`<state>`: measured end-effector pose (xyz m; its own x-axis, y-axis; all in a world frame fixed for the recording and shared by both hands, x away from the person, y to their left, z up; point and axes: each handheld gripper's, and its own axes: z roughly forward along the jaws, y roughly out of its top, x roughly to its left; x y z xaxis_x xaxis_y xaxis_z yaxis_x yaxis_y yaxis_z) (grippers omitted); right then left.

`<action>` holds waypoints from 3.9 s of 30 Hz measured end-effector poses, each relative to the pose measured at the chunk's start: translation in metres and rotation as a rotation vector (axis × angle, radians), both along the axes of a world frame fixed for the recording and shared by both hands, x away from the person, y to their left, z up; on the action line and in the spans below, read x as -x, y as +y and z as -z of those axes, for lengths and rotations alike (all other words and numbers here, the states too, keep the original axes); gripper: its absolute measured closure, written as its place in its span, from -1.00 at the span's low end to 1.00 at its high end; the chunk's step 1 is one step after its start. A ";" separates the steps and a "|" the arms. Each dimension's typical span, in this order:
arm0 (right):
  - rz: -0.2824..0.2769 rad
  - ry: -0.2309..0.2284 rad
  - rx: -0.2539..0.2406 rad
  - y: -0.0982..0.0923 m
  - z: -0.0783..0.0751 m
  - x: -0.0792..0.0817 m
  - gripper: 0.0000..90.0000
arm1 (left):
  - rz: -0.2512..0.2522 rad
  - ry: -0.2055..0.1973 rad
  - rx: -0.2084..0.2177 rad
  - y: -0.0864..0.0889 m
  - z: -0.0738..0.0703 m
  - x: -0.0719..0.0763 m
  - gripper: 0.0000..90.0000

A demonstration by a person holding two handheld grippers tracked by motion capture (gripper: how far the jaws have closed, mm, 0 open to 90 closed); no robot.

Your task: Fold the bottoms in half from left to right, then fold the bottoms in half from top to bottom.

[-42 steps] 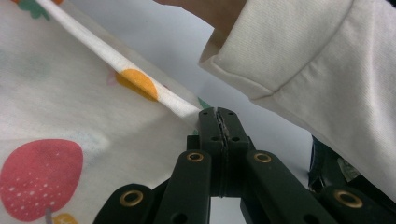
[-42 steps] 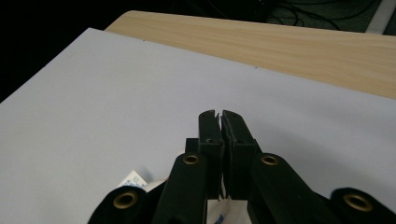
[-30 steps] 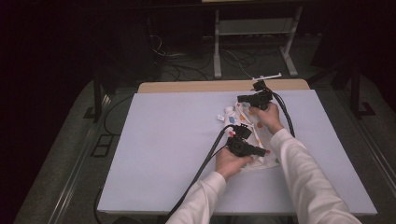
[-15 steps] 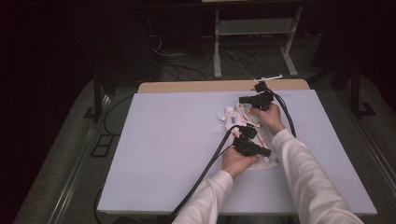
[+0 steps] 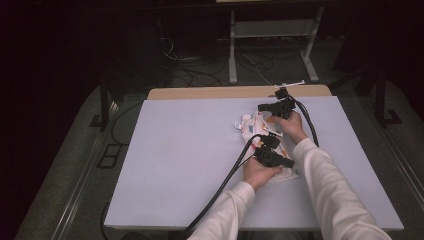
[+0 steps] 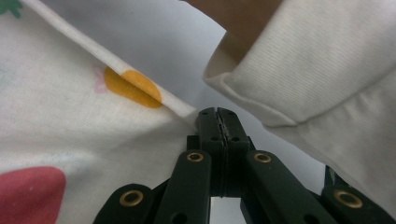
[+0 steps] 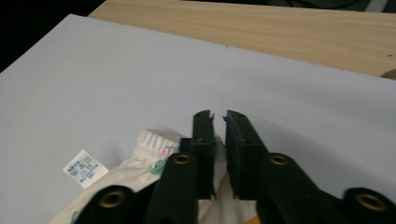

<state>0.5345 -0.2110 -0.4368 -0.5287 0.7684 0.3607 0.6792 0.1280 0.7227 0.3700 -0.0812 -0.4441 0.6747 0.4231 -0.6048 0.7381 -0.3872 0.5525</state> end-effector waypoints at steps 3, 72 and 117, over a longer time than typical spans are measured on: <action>0.024 0.003 -0.004 -0.007 -0.003 0.001 0.51 | 0.007 -0.001 -0.002 -0.005 0.000 0.001 0.98; -0.008 -0.100 -0.109 -0.036 -0.029 0.075 -1.00 | -0.070 -0.321 -0.017 0.080 -0.042 -0.009 -1.00; -0.059 -0.052 -0.045 -0.034 -0.039 0.057 -1.00 | -0.142 -0.324 -0.042 0.130 -0.059 -0.089 -1.00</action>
<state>0.4777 -0.2454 -0.3983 -0.5910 0.7192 0.3653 0.6330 0.1328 0.7626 0.4586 0.0484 -0.3854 0.7612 0.5462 -0.3496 0.5755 -0.3205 0.7524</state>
